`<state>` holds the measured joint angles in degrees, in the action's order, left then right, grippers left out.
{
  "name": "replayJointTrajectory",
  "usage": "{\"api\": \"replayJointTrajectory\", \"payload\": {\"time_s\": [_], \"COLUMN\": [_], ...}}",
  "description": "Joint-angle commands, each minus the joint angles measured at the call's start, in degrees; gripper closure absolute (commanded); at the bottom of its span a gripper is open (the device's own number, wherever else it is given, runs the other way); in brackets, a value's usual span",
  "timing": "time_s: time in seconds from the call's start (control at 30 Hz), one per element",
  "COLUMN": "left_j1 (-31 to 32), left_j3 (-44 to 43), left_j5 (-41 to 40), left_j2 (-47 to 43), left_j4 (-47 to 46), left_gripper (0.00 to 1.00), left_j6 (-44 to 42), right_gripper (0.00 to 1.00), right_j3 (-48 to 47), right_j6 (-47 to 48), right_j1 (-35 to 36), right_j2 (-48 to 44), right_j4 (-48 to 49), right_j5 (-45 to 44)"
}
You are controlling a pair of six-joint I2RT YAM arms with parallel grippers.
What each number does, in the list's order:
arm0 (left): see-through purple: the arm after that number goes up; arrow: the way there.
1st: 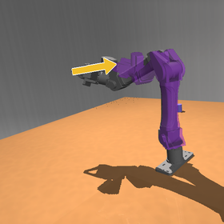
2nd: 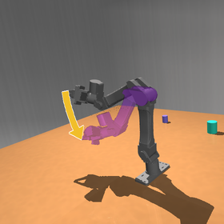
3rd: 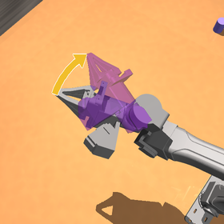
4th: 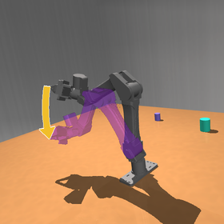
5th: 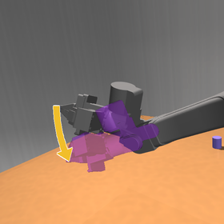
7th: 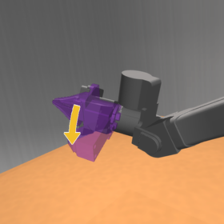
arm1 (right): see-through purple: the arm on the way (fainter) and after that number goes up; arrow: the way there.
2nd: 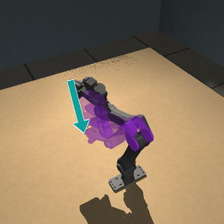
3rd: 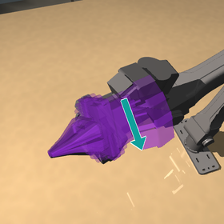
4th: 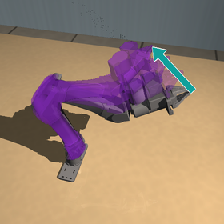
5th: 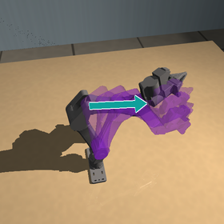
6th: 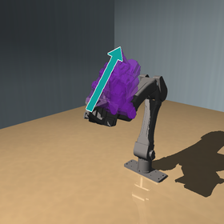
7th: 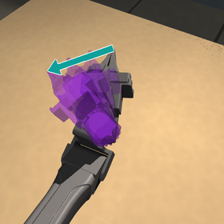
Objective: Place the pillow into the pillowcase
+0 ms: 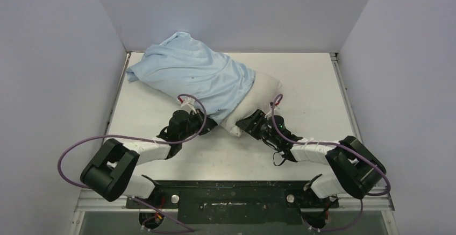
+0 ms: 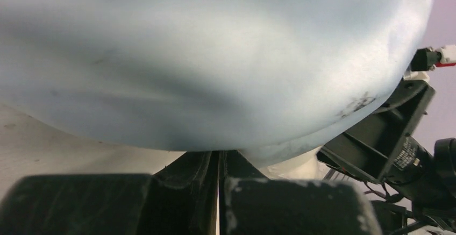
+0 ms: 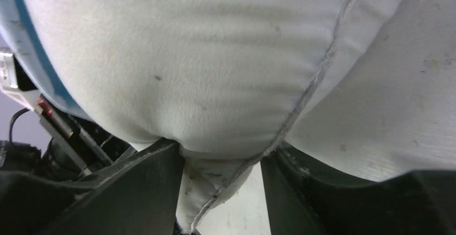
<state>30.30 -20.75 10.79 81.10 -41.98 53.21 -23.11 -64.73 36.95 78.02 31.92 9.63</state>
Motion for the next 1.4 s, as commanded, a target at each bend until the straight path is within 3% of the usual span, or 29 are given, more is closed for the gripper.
{"api": "replayJointTrajectory", "payload": {"time_s": [0.0, 0.2, 0.53, 0.7, 0.77, 0.83, 0.93, 1.03, 1.2, 1.37], "left_j1": [3.57, 10.46, 22.49, 27.25, 27.39, 27.44, 27.47, 27.57, 28.32, 28.99], "left_j3": [-8.33, -11.24, -8.74, -13.19, -13.84, -14.88, -19.04, -25.89, -41.00, -57.34], "left_j5": [0.89, -3.58, -6.29, -12.29, -14.06, -15.85, -18.65, -22.70, -32.81, -44.46], "left_j2": [-6.81, -13.38, -12.10, -12.76, -13.61, -14.45, -15.04, -14.08, -6.82, 5.20], "left_j4": [20.78, 32.60, 26.49, 32.56, 34.66, 36.88, 42.60, 50.17, 60.69, 66.26], "left_gripper": [1.00, 1.00, 1.00, 1.00, 1.00, 0.99, 0.73, 0.56, 0.40, 0.26], "left_j6": [-4.10, -3.29, 2.75, 0.76, 0.52, -0.19, -3.22, -8.32, -17.20, -26.26], "right_gripper": [0.52, 0.54, 0.56, 0.56, 0.54, 0.45, 0.22, 0.02, 0.00, 0.00], "right_j3": [0.30, -2.15, -5.53, -4.80, -3.32, -1.82, -0.22, -0.05, -2.27, -4.25], "right_j6": [-4.76, -6.02, -3.86, -3.15, -3.12, -2.84, -1.54, 2.81, 8.95, 11.46], "right_j1": [0.94, 2.47, 2.82, 3.47, 3.35, 2.84, 1.08, -0.22, -4.90, -11.59], "right_j2": [5.15, 7.10, 7.68, 8.33, 6.96, 4.13, -2.56, -12.10, -27.03, -32.73], "right_j4": [17.23, 18.31, 17.41, 18.41, 17.32, 13.75, 4.51, -7.29, -23.91, -30.96], "right_j5": [-4.04, -10.23, -11.31, -10.33, -10.73, -12.30, -14.21, -19.16, -24.07, -20.14]}}
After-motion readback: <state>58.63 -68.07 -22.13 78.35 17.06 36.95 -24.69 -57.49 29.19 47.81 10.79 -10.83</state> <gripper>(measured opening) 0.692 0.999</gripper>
